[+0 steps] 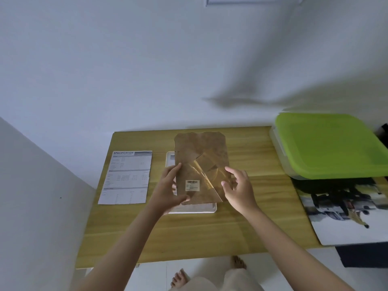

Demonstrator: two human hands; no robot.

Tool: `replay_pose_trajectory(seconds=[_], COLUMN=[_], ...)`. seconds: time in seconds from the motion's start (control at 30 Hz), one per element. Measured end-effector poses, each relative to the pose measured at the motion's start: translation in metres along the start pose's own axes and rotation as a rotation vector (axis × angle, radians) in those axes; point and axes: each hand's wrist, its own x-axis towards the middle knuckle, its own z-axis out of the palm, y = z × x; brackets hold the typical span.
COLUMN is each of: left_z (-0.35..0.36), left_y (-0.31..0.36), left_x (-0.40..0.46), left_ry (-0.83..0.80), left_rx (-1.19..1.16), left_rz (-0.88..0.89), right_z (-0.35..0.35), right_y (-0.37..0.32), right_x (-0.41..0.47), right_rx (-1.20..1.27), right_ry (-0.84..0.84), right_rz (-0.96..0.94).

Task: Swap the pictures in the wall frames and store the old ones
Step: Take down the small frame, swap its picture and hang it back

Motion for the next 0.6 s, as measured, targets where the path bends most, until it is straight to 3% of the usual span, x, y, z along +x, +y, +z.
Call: replay_pose_trajectory(seconds=[0.33,0.6], left_z=[0.125,0.178], left_y=[0.067,0.077], left_x=[0.024,0.036], left_ry=[0.000,0.105], left_rx=[-0.019,0.114], left_rz=[-0.159,-0.306], right_z=[-0.102,-0.112], right_y=[0.077,0.118], right_x=[0.010,0.031], right_rx=[-0.166,-0.386], right_ry=[-0.053,-0.236], right_rz=[0.136,0.079])
